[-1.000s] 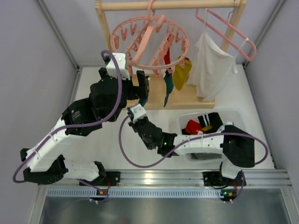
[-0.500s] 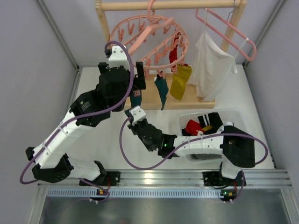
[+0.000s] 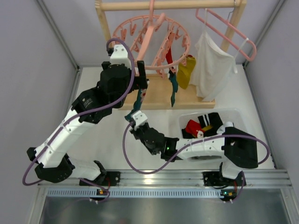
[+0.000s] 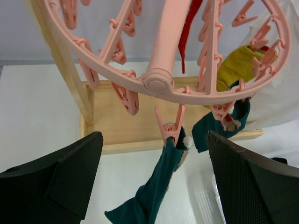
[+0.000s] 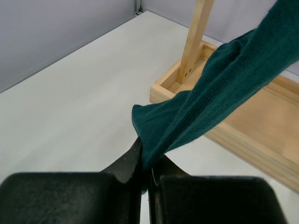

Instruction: Remove the socks clipped to the hanger

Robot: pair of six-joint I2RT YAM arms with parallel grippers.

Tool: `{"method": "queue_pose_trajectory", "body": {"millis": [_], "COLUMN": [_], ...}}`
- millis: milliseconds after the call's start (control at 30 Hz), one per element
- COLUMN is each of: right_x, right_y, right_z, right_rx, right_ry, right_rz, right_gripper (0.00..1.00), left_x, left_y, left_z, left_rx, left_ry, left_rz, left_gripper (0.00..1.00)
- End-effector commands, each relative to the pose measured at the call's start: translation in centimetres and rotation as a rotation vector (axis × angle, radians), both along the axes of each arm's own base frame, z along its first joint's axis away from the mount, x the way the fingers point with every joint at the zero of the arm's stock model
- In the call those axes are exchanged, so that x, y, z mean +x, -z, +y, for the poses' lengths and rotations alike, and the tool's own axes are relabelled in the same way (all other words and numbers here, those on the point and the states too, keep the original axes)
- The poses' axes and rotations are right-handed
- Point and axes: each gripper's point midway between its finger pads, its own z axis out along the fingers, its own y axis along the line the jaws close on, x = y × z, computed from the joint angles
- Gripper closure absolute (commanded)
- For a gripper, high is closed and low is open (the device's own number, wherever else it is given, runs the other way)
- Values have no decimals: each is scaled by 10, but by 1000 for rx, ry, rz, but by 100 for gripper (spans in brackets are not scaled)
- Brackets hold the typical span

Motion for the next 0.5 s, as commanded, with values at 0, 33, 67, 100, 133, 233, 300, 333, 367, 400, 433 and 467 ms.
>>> {"method": "queue_pose_trajectory", "body": {"millis": [0, 33, 67, 100, 133, 233, 300, 333, 367, 400, 433, 467], "right_x": [-17, -18, -18, -19, -20, -20, -21, -22, -23, -23, -24, -24], "right_y": [-33, -33, -34, -34, -33, -31, -30, -31, -30, -31, -31, -32], "right_z": [6, 6, 6, 7, 7, 7, 7, 7, 8, 8, 9, 10], "right_rx": [121, 119, 121, 121, 118, 116, 112, 115, 112, 114, 112, 116], "right_ry": [-50, -53, -53, -54, -56, -56, -57, -61, -62, -62, -64, -67], "right_rz": [-11, -11, -11, -11, -10, -9, -9, -9, -10, -10, -10, -9], "right_gripper": [100, 100, 100, 100, 100, 100, 100, 100, 100, 100, 100, 100], "left_x": [4, 5, 6, 7, 7, 9, 12, 13, 14, 16, 18, 19], "left_y": [5, 9, 10, 11, 13, 16, 17, 17, 18, 19, 21, 22], "left_z": [-17, -20, -22, -24, -28, -31, -32, -33, -34, -35, -36, -37], "left_rx": [-39, -35, -34, -35, -33, -27, -19, -18, -16, -11, -7, -3], "left_ry": [49, 54, 57, 60, 73, 80, 70, 69, 64, 62, 60, 59], "left_rz": [10, 15, 15, 17, 23, 27, 27, 25, 25, 27, 30, 31], "left_gripper": [5, 5, 6, 6, 7, 8, 8, 8, 8, 8, 9, 9]}}
